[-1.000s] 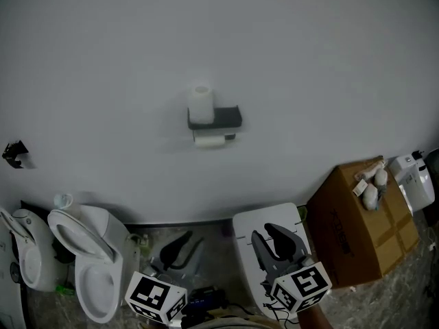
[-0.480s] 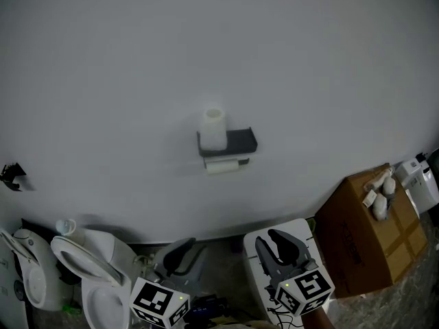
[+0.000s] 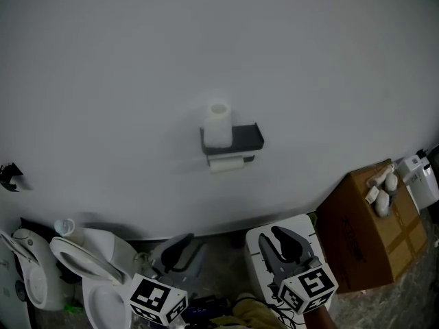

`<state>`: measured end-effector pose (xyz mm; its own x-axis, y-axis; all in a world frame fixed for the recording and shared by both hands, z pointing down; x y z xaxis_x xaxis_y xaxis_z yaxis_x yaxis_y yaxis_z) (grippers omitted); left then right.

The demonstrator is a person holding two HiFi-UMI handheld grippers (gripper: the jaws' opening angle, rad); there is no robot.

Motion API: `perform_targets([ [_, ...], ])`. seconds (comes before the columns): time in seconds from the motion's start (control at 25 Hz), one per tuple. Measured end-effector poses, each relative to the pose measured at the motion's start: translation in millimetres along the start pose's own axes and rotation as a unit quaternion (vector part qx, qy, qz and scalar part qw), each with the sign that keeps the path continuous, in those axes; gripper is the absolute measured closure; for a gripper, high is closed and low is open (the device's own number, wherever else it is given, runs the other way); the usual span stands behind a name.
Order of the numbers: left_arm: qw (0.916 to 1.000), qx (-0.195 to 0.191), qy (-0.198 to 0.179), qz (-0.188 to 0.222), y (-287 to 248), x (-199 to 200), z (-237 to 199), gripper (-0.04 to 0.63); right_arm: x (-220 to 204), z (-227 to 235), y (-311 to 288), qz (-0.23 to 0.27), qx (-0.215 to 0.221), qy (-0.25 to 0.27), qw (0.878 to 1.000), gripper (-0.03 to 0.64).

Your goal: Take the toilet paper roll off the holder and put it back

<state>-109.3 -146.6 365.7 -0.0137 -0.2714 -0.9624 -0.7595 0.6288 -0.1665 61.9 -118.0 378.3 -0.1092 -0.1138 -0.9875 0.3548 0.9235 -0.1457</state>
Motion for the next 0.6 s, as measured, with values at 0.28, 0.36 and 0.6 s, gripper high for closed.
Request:
perform_targets([
  [0.28,1.0000,0.007,0.005,0.005,-12.6,9.9,-14.5,0.467,5.3,11.8,-16.9,0.005,0.007,0.008,1.000,0.508],
  [0.36,0.9999,0.010,0.002,0.007,-19.0,14.9,-18.4,0.462,7.8,15.4,-23.9,0.008,0.013,0.010,1.000,0.508],
  [0.6,0.9998,0.009,-0.008,0.017,-44.5,36.8,-28.0,0.445,15.9,29.8,-40.7,0.016,0.024,0.016,0.999,0.508],
])
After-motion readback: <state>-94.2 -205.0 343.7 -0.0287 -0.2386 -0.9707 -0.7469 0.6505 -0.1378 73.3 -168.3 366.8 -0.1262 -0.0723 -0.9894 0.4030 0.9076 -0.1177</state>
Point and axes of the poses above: the fingertips, and each gripper's own axes: y backward along the fingers, z to its right, x out of its top, the point moved 3 cm from there along y, backward along the fingers, and after that the axes turned 10 degrees about y, right-handed, at the moved point
